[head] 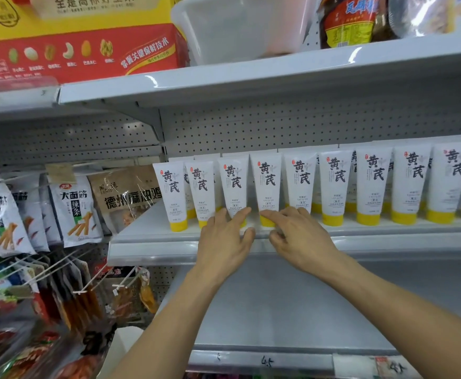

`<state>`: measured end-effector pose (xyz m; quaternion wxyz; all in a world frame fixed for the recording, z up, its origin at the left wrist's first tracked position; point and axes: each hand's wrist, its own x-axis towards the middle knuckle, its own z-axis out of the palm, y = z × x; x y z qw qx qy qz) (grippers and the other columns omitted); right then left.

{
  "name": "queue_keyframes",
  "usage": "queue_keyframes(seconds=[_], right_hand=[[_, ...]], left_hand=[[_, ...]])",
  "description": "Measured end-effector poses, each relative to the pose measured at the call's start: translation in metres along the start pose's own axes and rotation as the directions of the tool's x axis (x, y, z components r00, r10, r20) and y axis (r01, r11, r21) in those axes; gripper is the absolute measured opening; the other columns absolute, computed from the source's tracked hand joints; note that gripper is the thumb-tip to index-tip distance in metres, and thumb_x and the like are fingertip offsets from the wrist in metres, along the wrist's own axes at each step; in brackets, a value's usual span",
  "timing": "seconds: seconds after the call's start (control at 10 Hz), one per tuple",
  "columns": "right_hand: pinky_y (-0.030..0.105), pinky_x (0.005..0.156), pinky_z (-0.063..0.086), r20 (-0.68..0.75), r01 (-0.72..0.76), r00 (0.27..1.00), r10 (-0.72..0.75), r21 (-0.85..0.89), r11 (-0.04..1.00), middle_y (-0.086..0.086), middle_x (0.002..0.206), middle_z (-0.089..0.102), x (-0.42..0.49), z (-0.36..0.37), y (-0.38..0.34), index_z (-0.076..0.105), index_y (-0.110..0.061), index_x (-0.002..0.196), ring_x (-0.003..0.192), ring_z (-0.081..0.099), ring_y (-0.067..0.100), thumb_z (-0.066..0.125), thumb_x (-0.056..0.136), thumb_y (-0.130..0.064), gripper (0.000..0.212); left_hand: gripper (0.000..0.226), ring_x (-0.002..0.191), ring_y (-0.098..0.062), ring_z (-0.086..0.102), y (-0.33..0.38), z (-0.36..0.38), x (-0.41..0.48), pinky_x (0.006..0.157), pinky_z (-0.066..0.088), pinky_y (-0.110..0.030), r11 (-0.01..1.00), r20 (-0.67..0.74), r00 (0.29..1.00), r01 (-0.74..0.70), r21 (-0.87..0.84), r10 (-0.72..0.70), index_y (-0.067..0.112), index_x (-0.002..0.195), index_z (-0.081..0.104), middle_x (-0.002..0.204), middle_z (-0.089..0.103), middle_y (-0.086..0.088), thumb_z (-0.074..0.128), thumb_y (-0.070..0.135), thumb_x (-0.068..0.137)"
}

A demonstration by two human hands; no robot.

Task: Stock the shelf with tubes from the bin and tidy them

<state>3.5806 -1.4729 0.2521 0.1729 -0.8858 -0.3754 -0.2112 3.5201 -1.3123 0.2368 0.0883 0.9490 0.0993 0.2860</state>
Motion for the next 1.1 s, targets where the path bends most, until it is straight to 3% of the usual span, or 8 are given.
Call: queue_keyframes(seconds=[0.1,0.2,0.4,0.6,0.7,0.9,1.0,1.1], right_hand=[[0.035,0.085,0.042,-0.117,-0.015,0.993,0.012,-0.026,1.000,0.003,0.117,0.059,-0.011,-0.009,0.012,0.054,-0.031,0.133,0.112,0.051,0.025,0.047,0.093,-0.026,0.041],[0.037,0.082,0.043,-0.150,-0.069,0.987,0.062,-0.042,0.997,0.003,0.111,0.061,-0.018,-0.015,0.031,0.062,-0.028,0.124,0.107,0.054,0.026,0.051,0.091,-0.025,0.035],[0.040,0.077,0.046,-0.235,-0.173,0.958,0.162,-0.025,0.985,0.008,0.100,0.061,-0.033,-0.028,0.071,0.070,-0.021,0.108,0.098,0.056,0.031,0.060,0.085,-0.018,0.025],[0.038,0.091,0.036,-0.157,-0.225,0.966,0.207,-0.104,0.969,0.002,0.119,0.061,-0.042,-0.030,0.087,0.062,-0.036,0.123,0.112,0.051,0.029,0.046,0.096,-0.039,0.032],[0.037,0.093,0.034,-0.126,-0.210,0.973,0.195,-0.117,0.971,-0.004,0.124,0.060,-0.041,-0.031,0.086,0.058,-0.041,0.126,0.117,0.049,0.023,0.039,0.097,-0.041,0.035],[0.035,0.088,0.030,-0.114,-0.178,0.980,0.164,-0.129,0.976,-0.007,0.120,0.062,-0.042,-0.033,0.088,0.060,-0.038,0.121,0.114,0.050,0.019,0.035,0.099,-0.040,0.034],[0.035,0.088,0.029,-0.092,-0.181,0.981,0.170,-0.122,0.976,-0.007,0.122,0.060,-0.043,-0.034,0.087,0.058,-0.039,0.124,0.115,0.049,0.019,0.034,0.098,-0.040,0.035],[0.035,0.090,0.031,-0.071,-0.168,0.985,0.160,-0.134,0.977,-0.005,0.126,0.058,-0.042,-0.036,0.091,0.055,-0.039,0.129,0.117,0.049,0.020,0.037,0.098,-0.039,0.036]], left_hand=[[0.060,0.112,-0.030,0.050,0.016,-0.002,-0.012,0.091,0.041,-0.038,0.999,-0.187,0.982,-0.015,0.046,0.023,0.025,0.131,0.057,0.122,0.051,-0.010,0.030,0.050,0.083],[0.048,0.104,-0.028,0.053,0.032,0.003,-0.012,0.084,0.043,-0.038,0.999,-0.250,0.968,-0.027,0.022,0.032,0.022,0.120,0.063,0.111,0.054,-0.008,0.041,0.045,0.084],[0.050,0.102,-0.024,0.056,0.073,0.021,-0.007,0.088,0.046,-0.036,0.981,-0.157,0.973,-0.180,-0.075,0.167,0.026,0.122,0.064,0.111,0.060,-0.003,0.038,0.046,0.084],[0.053,0.100,-0.029,0.064,0.098,0.033,-0.001,0.086,0.046,-0.039,0.991,-0.131,0.986,-0.092,0.096,0.104,0.035,0.119,0.066,0.108,0.070,-0.005,0.031,0.053,0.083],[0.062,0.113,-0.026,0.056,0.102,0.035,0.002,0.094,0.036,-0.040,0.992,-0.064,0.994,-0.086,0.096,0.093,0.037,0.130,0.056,0.121,0.065,0.001,0.019,0.055,0.083],[0.055,0.122,-0.019,0.049,0.102,0.037,0.003,0.095,0.029,-0.036,0.994,-0.036,0.996,-0.075,0.079,0.078,0.039,0.137,0.048,0.132,0.057,0.009,0.022,0.052,0.089],[0.067,0.125,-0.017,0.046,0.103,0.035,0.000,0.098,0.027,-0.034,0.993,-0.010,0.998,-0.069,0.094,0.070,0.040,0.139,0.045,0.137,0.054,0.010,0.011,0.057,0.084],[0.063,0.126,-0.018,0.046,0.105,0.029,0.001,0.101,0.028,-0.034,0.995,-0.025,0.997,-0.065,0.080,0.067,0.038,0.138,0.047,0.137,0.054,0.008,0.017,0.057,0.085]])
